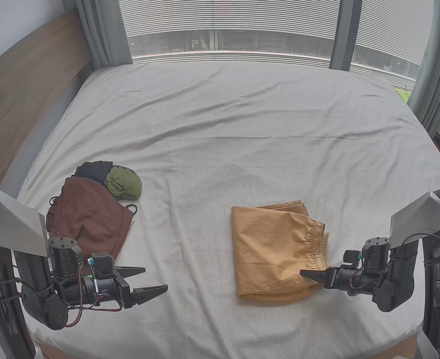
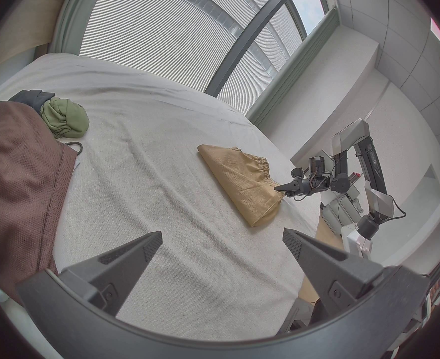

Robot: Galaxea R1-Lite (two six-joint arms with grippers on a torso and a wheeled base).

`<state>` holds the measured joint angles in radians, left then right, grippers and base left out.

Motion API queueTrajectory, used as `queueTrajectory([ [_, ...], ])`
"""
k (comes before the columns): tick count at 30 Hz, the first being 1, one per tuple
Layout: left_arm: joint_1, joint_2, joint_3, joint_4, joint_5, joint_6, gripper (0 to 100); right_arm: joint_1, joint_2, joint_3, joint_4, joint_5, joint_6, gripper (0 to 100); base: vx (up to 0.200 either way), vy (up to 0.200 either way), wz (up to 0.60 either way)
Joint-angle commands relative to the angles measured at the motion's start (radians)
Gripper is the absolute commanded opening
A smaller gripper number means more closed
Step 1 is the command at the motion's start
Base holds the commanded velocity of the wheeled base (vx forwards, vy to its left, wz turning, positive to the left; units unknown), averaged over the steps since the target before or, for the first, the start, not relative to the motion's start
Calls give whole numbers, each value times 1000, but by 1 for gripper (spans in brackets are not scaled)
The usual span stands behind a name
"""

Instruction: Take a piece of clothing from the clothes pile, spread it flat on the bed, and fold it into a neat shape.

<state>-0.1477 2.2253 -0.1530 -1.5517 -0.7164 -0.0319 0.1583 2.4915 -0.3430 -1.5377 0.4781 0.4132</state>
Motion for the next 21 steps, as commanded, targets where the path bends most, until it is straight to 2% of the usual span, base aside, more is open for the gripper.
queueTrajectory([
  [1, 0, 8, 0, -1, 0, 3, 100, 32, 27, -30, -2, -19, 13, 100, 0, 0, 0],
  [5, 3, 8, -3, -1, 0, 3, 100, 44, 46, -56, -2, -52, 13, 100, 0, 0, 0],
  [12, 5, 8, -5, -1, 0, 4, 100, 69, 66, -82, -2, -62, 18, 100, 0, 0, 0],
  [16, 7, 5, -7, -1, 0, 4, 100, 87, 66, -97, -4, -64, 59, 100, 0, 0, 0],
  [21, 8, 7, -8, -2, 0, 4, 100, 92, 66, -103, -4, -64, 68, 100, 0, 0, 0],
])
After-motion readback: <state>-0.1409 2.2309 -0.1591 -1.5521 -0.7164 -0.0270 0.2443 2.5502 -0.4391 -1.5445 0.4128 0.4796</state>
